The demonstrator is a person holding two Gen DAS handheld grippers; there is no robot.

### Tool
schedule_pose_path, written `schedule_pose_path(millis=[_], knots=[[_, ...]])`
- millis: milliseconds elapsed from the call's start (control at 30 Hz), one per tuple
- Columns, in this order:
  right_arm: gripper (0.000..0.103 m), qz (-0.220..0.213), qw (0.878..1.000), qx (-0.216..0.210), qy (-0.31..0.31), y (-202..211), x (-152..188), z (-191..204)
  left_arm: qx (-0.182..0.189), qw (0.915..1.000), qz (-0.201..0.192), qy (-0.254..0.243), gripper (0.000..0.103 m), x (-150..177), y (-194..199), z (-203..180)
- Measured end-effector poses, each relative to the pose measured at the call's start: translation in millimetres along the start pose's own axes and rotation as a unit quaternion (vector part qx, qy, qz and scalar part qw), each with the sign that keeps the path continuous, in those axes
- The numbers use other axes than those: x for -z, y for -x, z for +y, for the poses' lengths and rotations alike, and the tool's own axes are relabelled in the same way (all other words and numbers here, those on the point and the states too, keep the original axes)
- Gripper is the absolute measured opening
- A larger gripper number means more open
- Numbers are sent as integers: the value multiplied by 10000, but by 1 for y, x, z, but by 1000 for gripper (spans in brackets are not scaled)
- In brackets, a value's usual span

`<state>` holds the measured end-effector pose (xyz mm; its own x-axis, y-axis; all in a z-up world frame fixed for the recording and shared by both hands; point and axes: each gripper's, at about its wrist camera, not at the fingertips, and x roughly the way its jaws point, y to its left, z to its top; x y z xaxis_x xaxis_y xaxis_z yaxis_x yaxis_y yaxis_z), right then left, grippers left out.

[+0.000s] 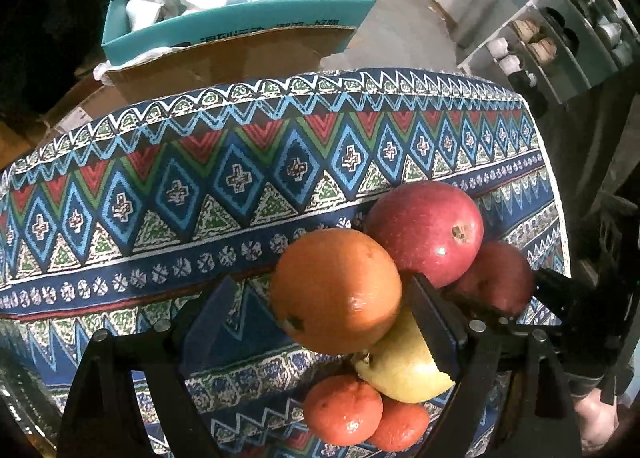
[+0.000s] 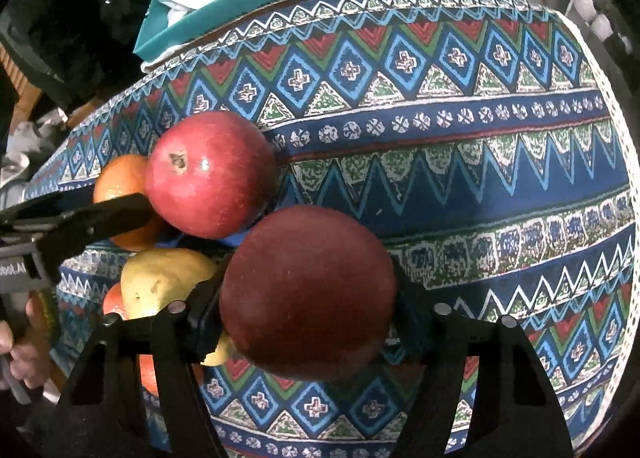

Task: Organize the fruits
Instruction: 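Grasp an orange with the left tool while the right tool grasps a red apple, then carry the orange with the left tool while the right tool carries the apple toward the bowl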

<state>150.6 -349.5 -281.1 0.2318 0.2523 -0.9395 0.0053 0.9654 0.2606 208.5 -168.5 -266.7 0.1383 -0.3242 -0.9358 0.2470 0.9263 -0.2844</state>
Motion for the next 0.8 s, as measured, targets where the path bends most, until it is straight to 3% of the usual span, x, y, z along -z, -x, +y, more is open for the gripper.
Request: schedule_pose_path(millis=[67, 233, 800], knots=[[70, -39, 10000, -4, -16, 1, 0, -1, 83, 10000, 16, -26, 87, 1, -2, 0], [70, -135, 9996, 207, 113, 7, 0, -2, 359, 9992, 165, -105, 67, 5, -9, -3], [70, -665, 9926, 608, 814, 45, -2, 30, -471, 9955, -397, -715, 65, 18, 20, -10]])
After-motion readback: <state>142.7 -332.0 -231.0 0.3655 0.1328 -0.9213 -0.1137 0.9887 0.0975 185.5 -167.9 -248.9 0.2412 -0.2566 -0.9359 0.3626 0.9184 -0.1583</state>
